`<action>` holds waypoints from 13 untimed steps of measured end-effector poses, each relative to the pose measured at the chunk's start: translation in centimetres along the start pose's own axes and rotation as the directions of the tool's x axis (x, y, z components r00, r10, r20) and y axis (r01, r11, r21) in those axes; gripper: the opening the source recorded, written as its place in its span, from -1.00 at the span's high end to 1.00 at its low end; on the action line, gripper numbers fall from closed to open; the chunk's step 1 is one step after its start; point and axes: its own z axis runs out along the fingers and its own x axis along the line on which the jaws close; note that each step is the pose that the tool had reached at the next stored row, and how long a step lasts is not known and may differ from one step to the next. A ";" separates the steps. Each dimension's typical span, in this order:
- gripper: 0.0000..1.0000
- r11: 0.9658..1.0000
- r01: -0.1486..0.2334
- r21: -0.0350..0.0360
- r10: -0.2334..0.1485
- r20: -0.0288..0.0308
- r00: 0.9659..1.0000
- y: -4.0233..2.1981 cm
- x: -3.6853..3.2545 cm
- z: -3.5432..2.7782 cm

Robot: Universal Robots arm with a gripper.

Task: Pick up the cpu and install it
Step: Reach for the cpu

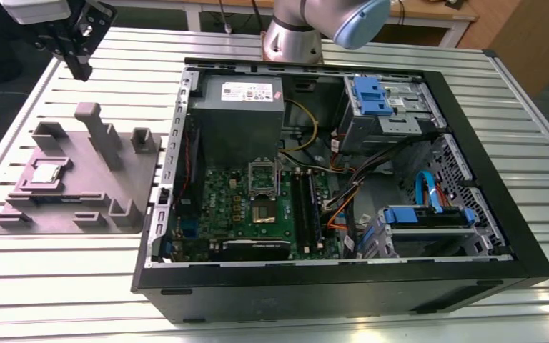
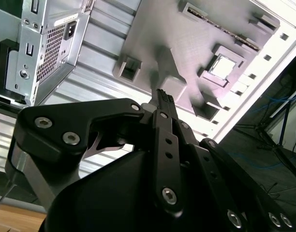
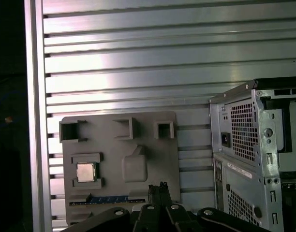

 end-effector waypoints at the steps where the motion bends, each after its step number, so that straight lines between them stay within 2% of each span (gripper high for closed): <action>1: 0.80 1.000 0.000 0.000 0.000 0.000 1.000 0.00 0.05 -0.01; 13: 0.80 1.000 0.000 0.000 0.000 0.000 1.000 -0.07 0.89 0.01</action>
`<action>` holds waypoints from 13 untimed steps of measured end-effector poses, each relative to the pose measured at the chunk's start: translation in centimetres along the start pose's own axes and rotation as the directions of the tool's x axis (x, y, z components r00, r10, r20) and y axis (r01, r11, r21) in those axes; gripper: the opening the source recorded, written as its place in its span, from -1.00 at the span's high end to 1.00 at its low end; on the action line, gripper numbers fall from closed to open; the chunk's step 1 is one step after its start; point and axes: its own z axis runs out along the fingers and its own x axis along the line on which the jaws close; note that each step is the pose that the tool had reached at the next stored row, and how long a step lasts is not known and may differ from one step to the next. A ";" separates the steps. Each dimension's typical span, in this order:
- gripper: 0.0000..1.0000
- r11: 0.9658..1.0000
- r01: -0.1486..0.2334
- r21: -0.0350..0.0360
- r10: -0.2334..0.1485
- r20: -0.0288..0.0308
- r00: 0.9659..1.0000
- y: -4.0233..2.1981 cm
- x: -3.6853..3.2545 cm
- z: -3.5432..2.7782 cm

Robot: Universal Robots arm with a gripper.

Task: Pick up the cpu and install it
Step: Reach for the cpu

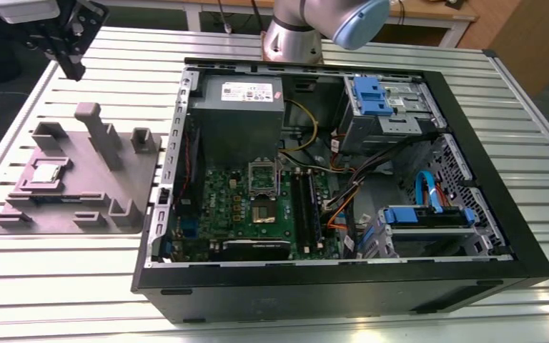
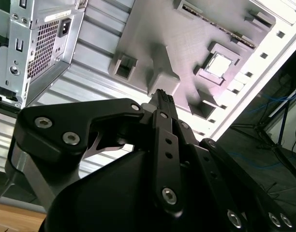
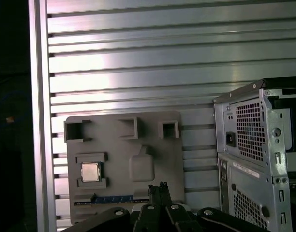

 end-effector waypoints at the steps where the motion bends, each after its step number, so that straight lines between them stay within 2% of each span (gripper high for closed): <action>1: 0.80 1.000 0.000 0.000 0.000 0.000 1.000 -0.01 0.10 0.01; 6: 0.80 1.000 0.000 0.000 0.000 0.000 1.000 -0.04 0.57 0.01; 13: 0.80 1.000 0.000 0.000 0.000 0.000 1.000 -0.05 0.66 0.01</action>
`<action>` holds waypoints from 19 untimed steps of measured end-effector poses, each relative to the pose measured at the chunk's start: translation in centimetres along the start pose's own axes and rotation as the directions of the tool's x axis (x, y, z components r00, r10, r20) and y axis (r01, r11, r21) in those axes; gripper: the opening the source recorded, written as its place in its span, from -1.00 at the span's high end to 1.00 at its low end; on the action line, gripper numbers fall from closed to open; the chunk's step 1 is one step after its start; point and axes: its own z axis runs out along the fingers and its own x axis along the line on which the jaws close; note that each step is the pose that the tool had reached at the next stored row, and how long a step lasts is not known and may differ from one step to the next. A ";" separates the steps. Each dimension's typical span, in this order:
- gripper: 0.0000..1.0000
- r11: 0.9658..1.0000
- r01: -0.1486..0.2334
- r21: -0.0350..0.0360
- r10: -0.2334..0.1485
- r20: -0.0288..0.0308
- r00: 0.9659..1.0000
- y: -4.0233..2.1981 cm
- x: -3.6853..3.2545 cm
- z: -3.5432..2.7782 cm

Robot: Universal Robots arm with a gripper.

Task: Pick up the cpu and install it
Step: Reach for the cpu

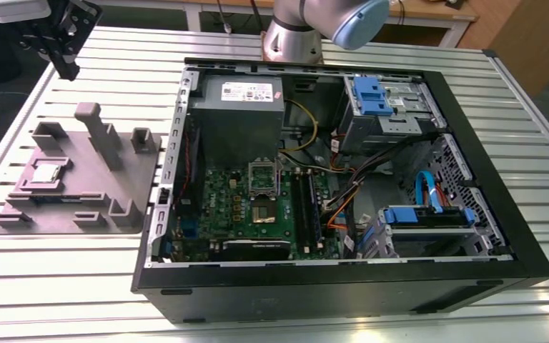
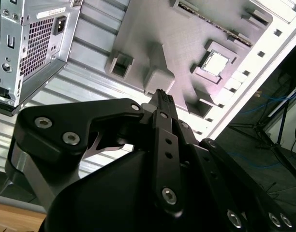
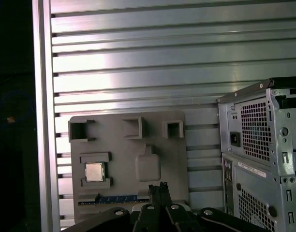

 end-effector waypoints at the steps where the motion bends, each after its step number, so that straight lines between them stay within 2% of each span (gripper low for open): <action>1: 0.80 1.000 0.000 0.000 0.000 0.000 1.000 0.00 0.00 0.00; 10: 0.80 1.000 0.000 0.000 0.000 0.000 1.000 -0.01 0.19 0.02; 16: 0.80 1.000 0.000 0.000 0.000 0.000 1.000 -0.06 0.76 0.04; 19: 0.80 1.000 0.000 0.000 0.000 0.000 1.000 -0.10 1.34 0.08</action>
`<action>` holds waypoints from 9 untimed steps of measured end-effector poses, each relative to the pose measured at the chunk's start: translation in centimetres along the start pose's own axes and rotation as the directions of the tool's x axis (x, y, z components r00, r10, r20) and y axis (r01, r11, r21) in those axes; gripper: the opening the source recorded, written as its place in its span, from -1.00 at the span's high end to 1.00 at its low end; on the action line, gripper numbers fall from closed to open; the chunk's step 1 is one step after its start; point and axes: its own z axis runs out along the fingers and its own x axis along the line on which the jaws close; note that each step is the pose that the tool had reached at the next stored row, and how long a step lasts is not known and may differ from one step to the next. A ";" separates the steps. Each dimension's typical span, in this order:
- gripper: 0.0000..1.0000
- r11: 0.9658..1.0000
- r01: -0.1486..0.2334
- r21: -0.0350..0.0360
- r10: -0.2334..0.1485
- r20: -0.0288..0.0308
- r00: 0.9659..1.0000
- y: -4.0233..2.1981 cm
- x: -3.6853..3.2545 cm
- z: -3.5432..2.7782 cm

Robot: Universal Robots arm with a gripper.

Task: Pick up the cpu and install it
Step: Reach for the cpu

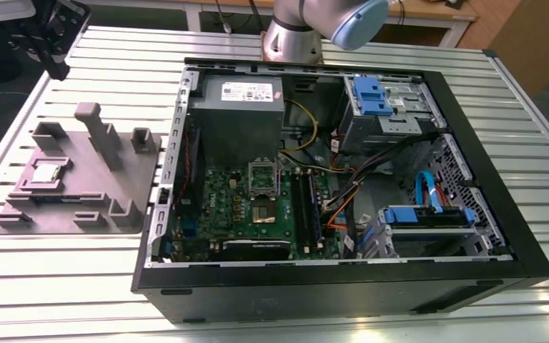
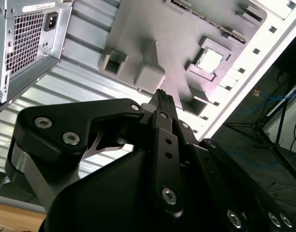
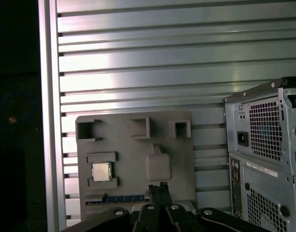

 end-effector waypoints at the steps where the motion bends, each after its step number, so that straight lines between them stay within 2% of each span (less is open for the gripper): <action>1: 0.80 1.000 0.000 0.000 0.000 0.000 1.000 -0.02 0.26 0.02; 9: 0.80 1.000 0.000 0.000 0.000 0.000 1.000 -0.17 2.15 0.13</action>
